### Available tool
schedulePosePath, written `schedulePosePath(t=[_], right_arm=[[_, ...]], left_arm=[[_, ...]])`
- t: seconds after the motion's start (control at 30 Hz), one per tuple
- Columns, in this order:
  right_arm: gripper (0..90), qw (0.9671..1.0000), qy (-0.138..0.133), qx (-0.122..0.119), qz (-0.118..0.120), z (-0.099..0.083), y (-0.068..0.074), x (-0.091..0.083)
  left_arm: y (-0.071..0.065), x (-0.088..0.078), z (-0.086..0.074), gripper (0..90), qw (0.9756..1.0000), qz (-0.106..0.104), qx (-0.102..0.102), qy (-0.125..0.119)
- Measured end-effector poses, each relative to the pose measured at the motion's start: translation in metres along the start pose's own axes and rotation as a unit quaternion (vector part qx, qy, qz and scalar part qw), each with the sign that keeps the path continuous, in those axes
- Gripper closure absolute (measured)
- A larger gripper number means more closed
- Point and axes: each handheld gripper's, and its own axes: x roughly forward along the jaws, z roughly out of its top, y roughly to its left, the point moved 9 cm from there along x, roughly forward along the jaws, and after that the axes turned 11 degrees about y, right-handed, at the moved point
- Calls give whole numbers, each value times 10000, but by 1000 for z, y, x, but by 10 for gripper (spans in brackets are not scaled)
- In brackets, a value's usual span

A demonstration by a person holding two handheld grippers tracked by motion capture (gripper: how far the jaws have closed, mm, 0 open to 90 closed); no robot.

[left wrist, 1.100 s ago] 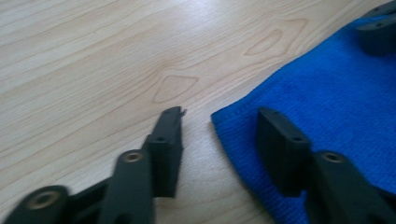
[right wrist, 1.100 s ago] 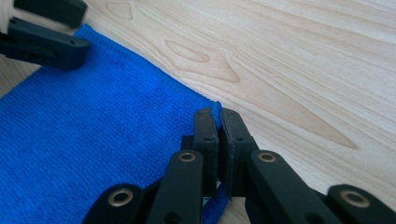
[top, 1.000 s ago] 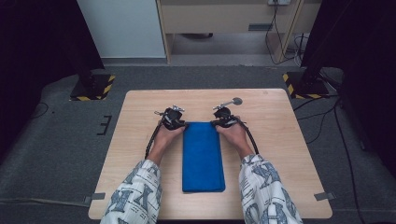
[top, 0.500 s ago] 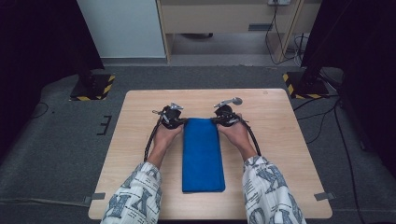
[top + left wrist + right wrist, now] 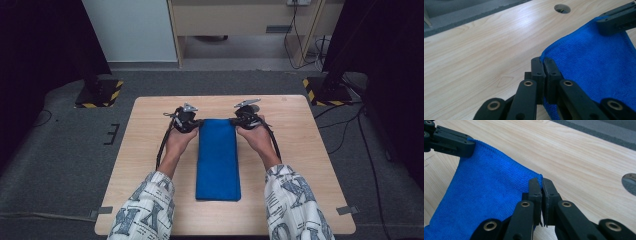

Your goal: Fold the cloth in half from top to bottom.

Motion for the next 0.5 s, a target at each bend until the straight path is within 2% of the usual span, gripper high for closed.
schedulePosePath(t=[0.23, 0.5], right_arm=[[875, 9999, -157, -26, -23, 9, -2, -5], [874, 9995, -297, -70, -49, 18, -10, -6]], left_arm=[[5, -6, 11, 879, 9999, 98, 31, -111], [9, -5, 21, 880, 9998, 128, 129, -61]])
